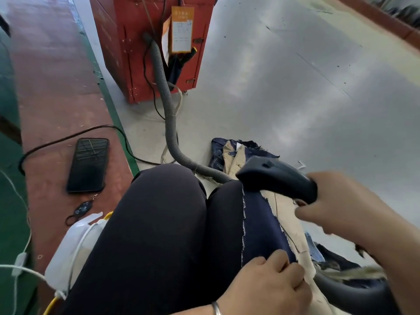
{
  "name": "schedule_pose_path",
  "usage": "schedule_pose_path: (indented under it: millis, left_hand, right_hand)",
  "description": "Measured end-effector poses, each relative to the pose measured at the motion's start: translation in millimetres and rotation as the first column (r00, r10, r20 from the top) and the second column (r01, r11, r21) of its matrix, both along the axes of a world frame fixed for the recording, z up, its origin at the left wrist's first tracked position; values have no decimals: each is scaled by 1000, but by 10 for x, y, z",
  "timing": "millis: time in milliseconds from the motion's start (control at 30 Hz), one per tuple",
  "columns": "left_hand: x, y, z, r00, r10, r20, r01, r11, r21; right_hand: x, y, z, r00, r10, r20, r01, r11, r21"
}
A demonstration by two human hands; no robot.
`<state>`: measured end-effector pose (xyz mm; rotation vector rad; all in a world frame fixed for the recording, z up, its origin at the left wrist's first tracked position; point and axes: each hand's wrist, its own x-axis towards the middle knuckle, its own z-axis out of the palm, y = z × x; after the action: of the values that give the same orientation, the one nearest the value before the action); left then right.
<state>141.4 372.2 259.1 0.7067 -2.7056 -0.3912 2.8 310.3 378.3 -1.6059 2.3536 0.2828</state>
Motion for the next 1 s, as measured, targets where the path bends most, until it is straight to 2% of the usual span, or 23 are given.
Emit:
schedule_pose_path:
  millis: [100, 200, 333, 433, 533, 600, 667, 700, 733, 800, 833, 867, 900, 933, 967, 1000]
  left_hand:
    - [2, 17, 9, 999, 37, 7, -38, 997, 62]
    - [4, 10, 8, 997, 27, -73, -28, 1000, -4]
    - [20, -6, 45, 995, 53, -83, -55, 998, -29]
    - [-15, -7, 51, 998, 43, -50, -45, 999, -30]
    - [-11, -1, 71, 1000, 4, -24, -3, 999, 46]
    - [15, -37, 117, 998, -25, 53, 21, 997, 77]
    - [68, -69, 92, 993, -86, 87, 82, 996, 44]
    - [20, -47, 34, 985, -172, 16, 172, 984, -54]
    - [20, 51, -14, 980, -200, -5, 199, 976, -83]
    - [-6, -149, 83, 983, -181, 38, 182, 983, -14]
    - [10, -257, 194, 977, -207, 56, 210, 977, -39]
    - [-19, -300, 196, 906, -397, 143, 399, 917, 16]
    - [-48, -320, 178, 827, -550, 117, 550, 834, 40]
    - [-21, -317, 175, 878, -462, 125, 449, 886, 117]
    - [29, -265, 180, 948, -303, 95, 287, 946, 153]
    - [76, -212, 203, 988, -139, 72, 120, 968, 221]
  right_hand:
    - [-58, -292, -80, 997, -46, 69, 48, 998, -29]
    - [-241, -355, 42, 984, -67, 165, 85, 991, -102]
    - [-338, -6, 351, 977, -7, 213, 50, 979, -197]
    - [-285, 322, 421, 994, 49, 98, -30, 982, -187]
    - [-161, 465, 314, 989, 139, -51, -139, 990, 11]
    - [-37, 472, 212, 975, 167, -149, -147, 980, 135]
    - [82, 391, 148, 948, 181, -263, -143, 977, 155]
    - [138, 326, 134, 936, 177, -305, -141, 980, 138]
    - [178, 259, 110, 930, 168, -326, -139, 984, 110]
    - [216, 89, 47, 952, 127, -279, -122, 992, 33]
    - [207, -27, 9, 967, 102, -235, -107, 994, -6]
    - [178, -160, -32, 977, 83, -198, -92, 995, -36]
    - [138, -283, -57, 986, 62, -155, -72, 995, -63]
    - [76, -383, -65, 994, 32, -101, -42, 995, -92]
    - [5, -442, -45, 999, 3, -43, -8, 992, -123]
    - [-72, -456, 6, 1000, -15, 13, 17, 987, -163]
